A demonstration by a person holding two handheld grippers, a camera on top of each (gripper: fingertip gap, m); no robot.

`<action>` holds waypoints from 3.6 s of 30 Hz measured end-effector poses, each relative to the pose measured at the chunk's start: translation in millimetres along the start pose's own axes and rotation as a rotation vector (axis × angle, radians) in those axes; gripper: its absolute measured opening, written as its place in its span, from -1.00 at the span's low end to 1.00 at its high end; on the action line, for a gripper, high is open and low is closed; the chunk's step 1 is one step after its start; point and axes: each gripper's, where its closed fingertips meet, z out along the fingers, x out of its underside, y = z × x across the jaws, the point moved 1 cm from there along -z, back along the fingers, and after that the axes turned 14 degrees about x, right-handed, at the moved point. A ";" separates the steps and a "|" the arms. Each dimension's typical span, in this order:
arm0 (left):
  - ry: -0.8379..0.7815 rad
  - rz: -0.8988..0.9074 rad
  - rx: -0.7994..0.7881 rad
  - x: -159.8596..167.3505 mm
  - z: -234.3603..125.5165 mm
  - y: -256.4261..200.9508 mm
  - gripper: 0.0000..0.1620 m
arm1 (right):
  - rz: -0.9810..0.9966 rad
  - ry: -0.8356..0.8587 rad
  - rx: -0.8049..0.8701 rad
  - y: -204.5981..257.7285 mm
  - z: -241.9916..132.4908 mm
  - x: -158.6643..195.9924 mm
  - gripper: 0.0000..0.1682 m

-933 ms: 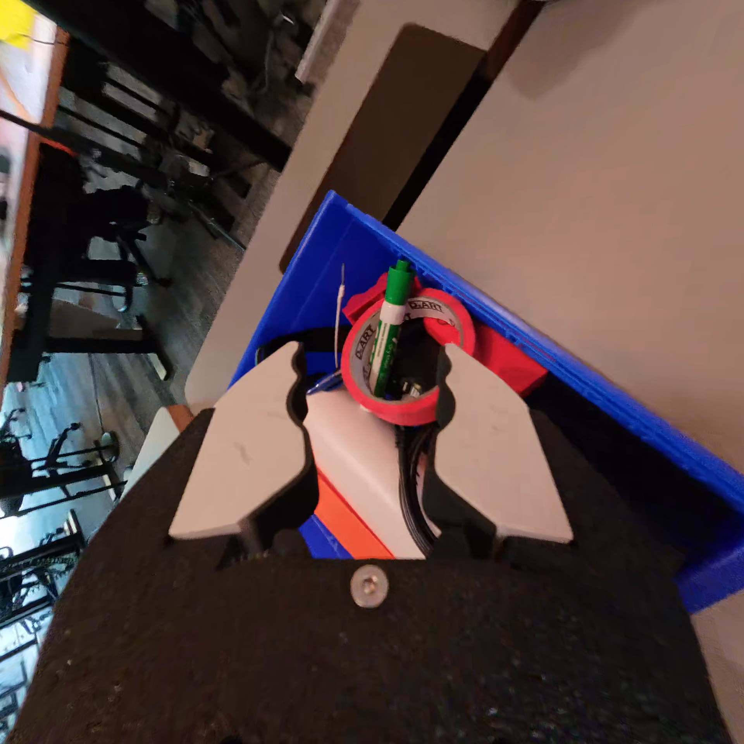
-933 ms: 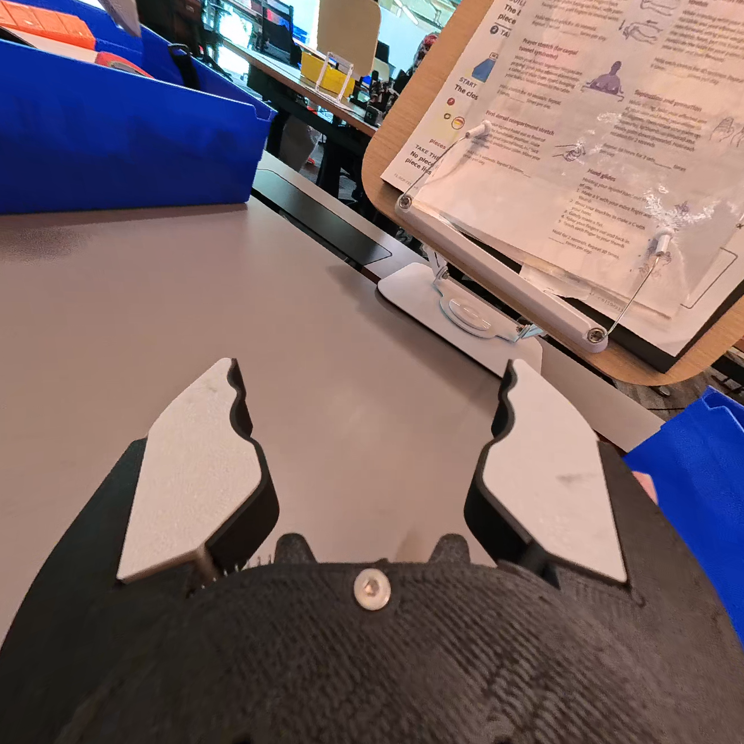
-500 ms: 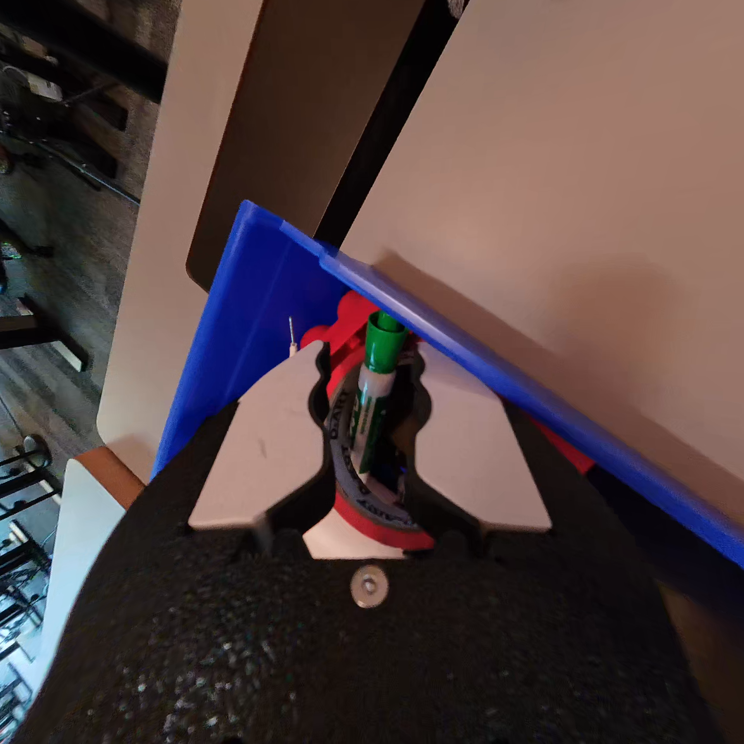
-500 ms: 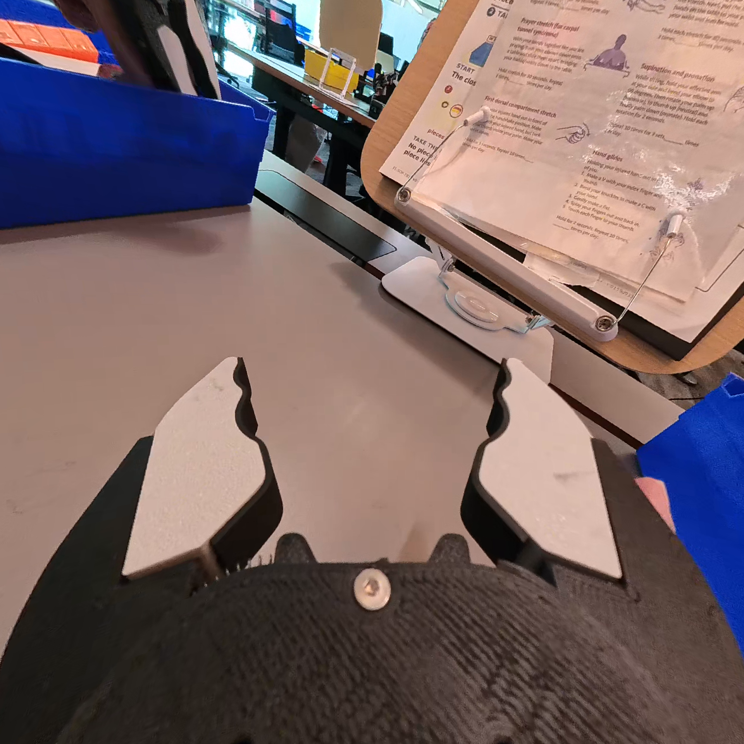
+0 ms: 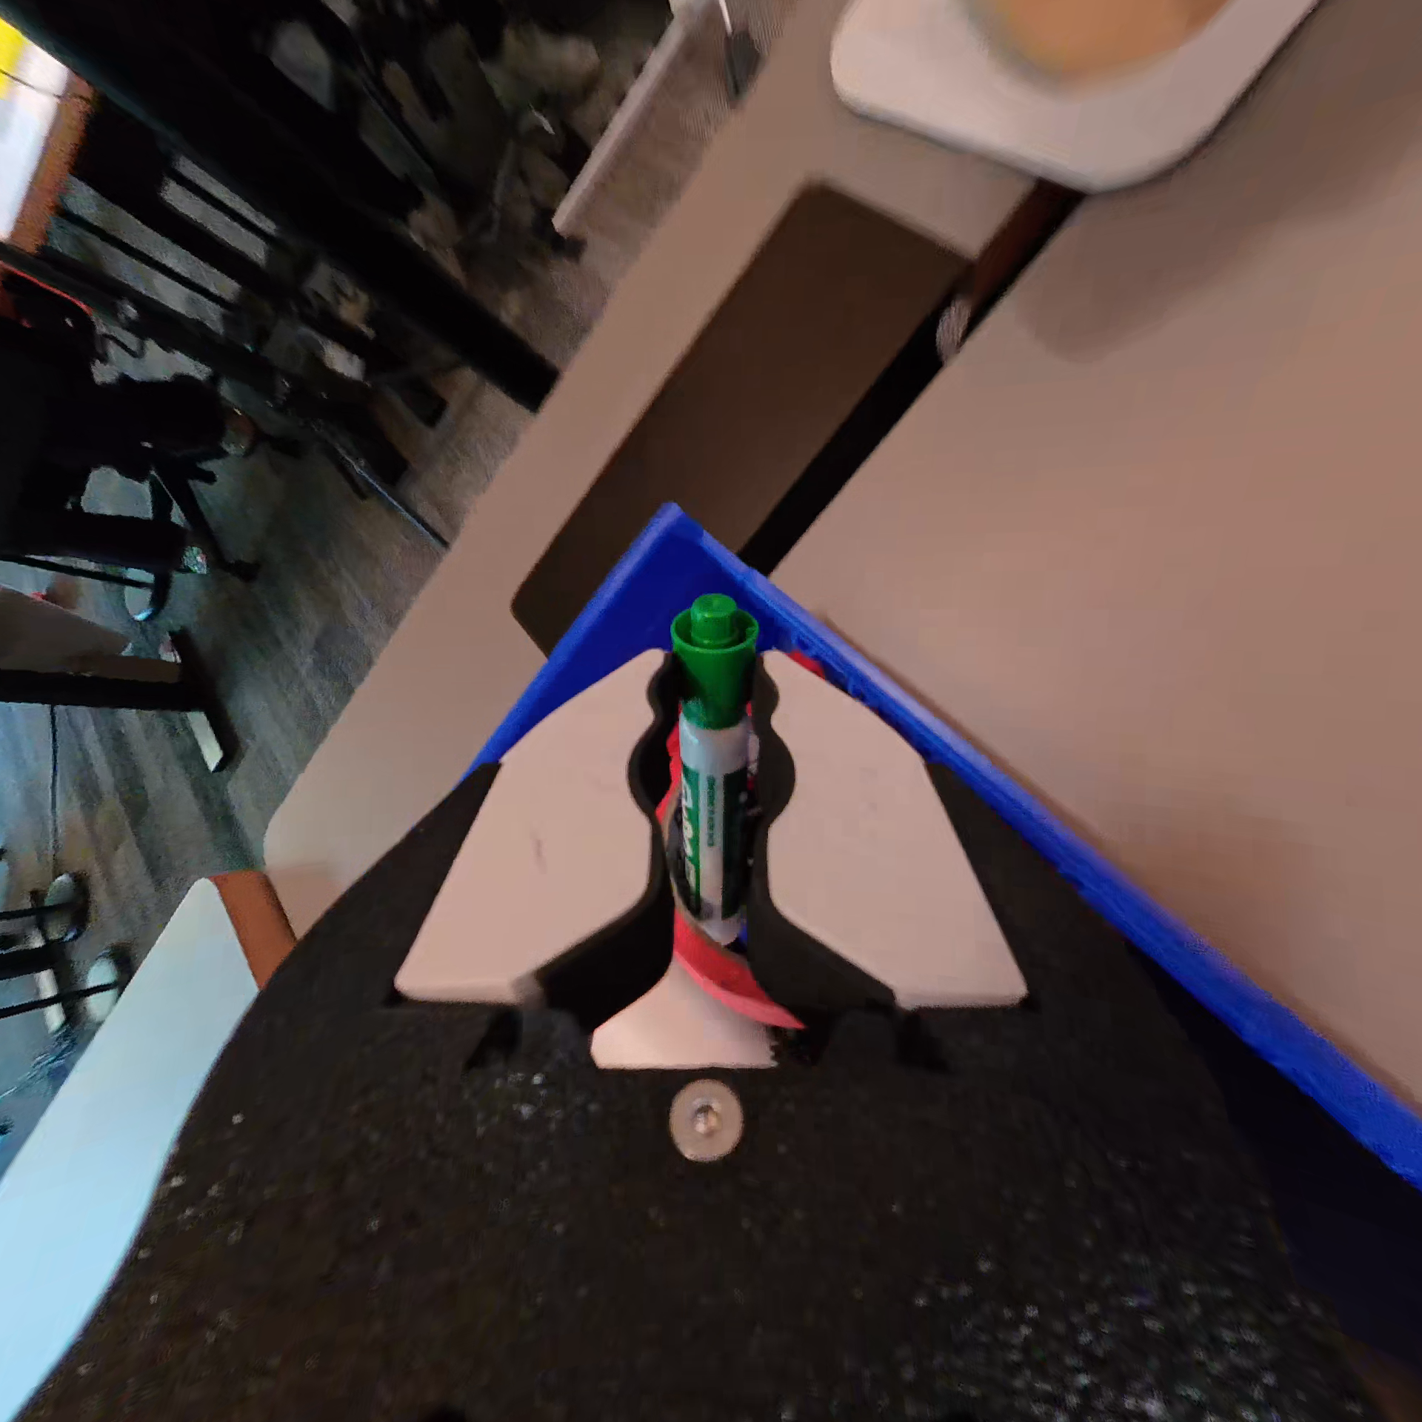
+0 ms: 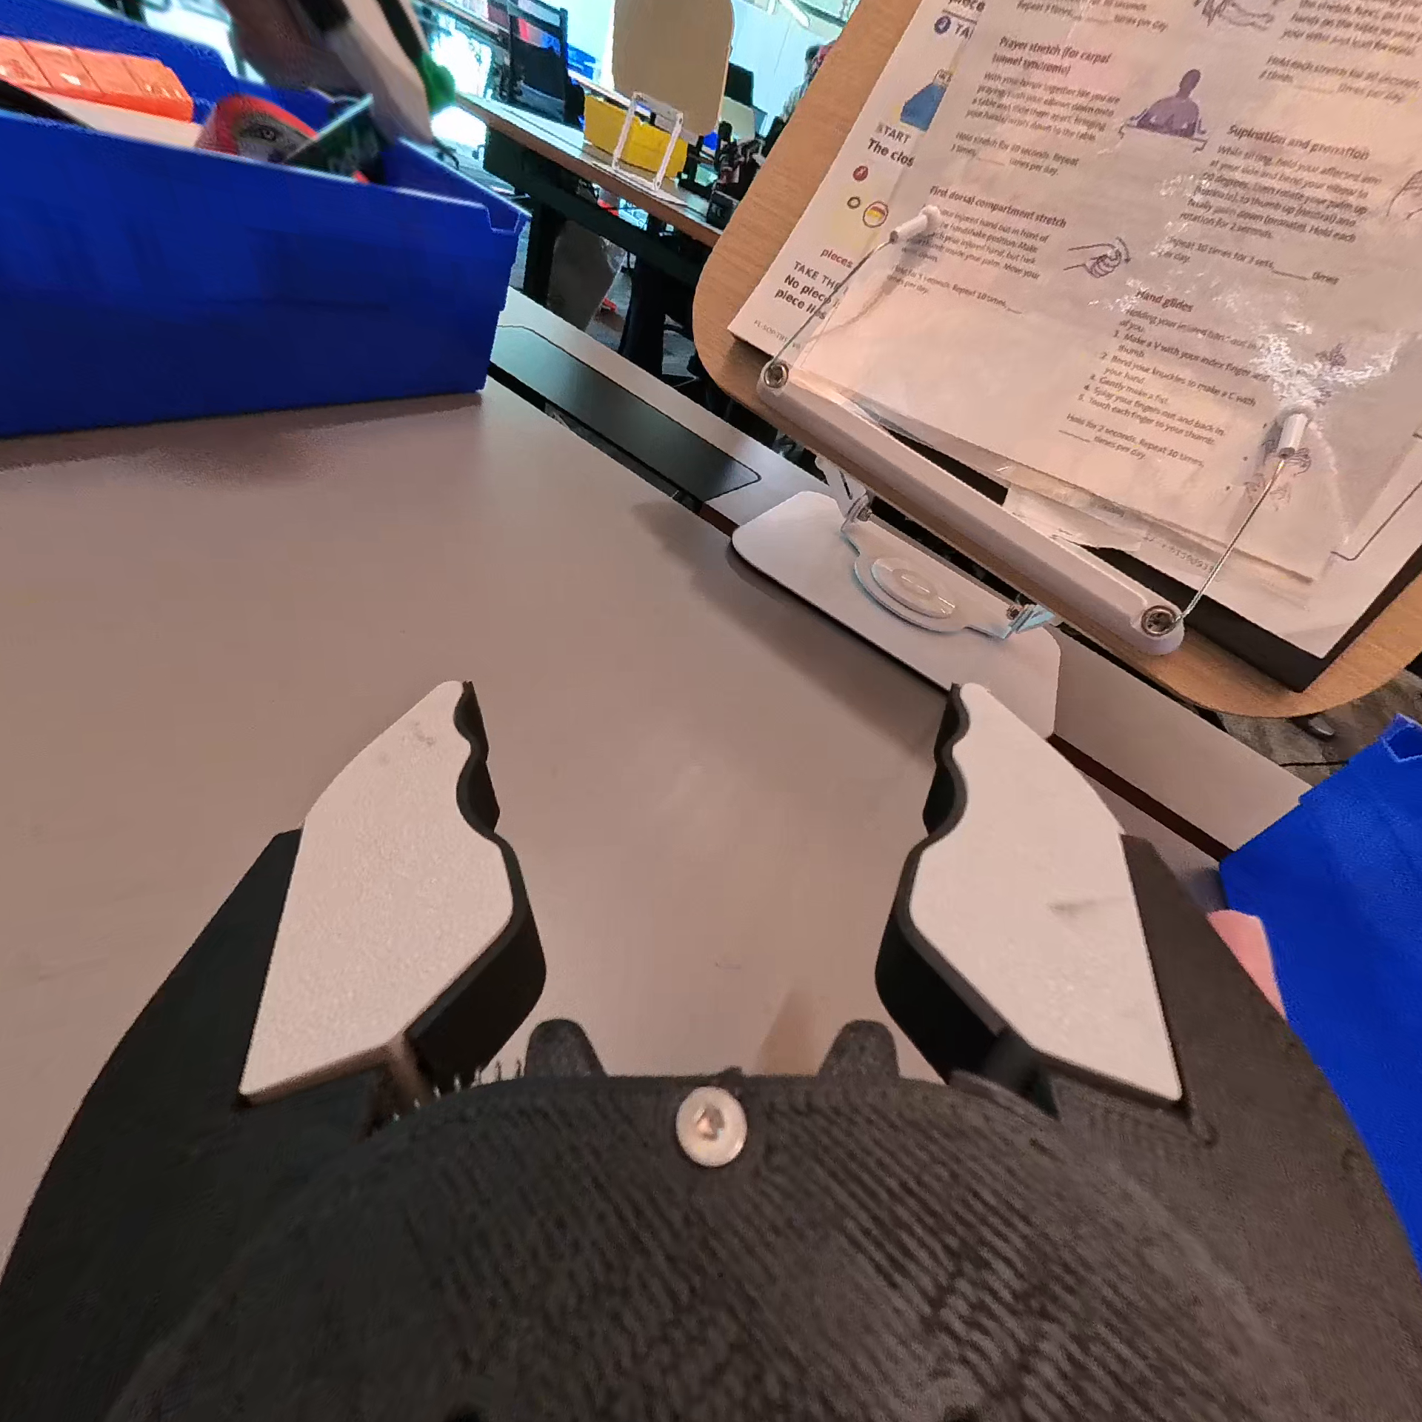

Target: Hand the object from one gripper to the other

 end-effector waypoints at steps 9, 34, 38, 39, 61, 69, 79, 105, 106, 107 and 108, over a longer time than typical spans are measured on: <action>-0.588 -0.119 -0.009 -86.1 -124.4 -20.9 -0.77 | 0.172 -0.115 -0.101 6.9 -11.4 -26.4 0.21; -1.355 -0.545 0.858 -128.4 -94.4 -270.9 -0.78 | 0.085 -0.535 -0.226 32.3 -65.6 -72.1 -0.75; -1.392 -0.586 0.864 -119.7 -90.7 -266.9 -0.78 | 0.091 -0.480 -0.279 35.0 -63.7 -70.1 -0.76; -1.394 -0.583 0.859 -116.2 -89.0 -265.7 -0.78 | 0.106 -0.467 -0.320 35.4 -63.7 -69.7 -0.76; -0.866 0.238 0.665 -70.4 -54.0 -340.7 -0.68 | 0.134 -0.073 -1.066 26.2 -112.3 -14.1 -0.75; -0.933 0.135 0.669 -84.5 -53.4 -334.6 -0.76 | 0.187 -0.240 -0.824 9.6 -89.6 -27.1 -0.50; -1.303 -0.221 0.904 -105.4 -81.2 -319.4 -0.76 | 0.672 -0.494 -0.804 -13.3 -90.0 -76.2 -0.32; -1.049 0.129 0.199 -120.6 -66.9 -325.5 -0.44 | -0.275 -0.284 0.040 -29.6 -51.1 -55.4 -0.79; -1.023 0.154 0.166 -123.1 -63.4 -330.0 -0.46 | -0.345 -0.266 0.078 -26.7 -48.5 -52.4 -0.79; -0.996 0.177 0.144 -124.7 -59.0 -334.7 -0.47 | -0.401 -0.251 0.096 -22.7 -46.2 -49.9 -0.79; -0.970 0.198 0.131 -125.4 -54.5 -338.8 -0.49 | -0.447 -0.244 0.104 -18.7 -44.6 -48.1 -0.79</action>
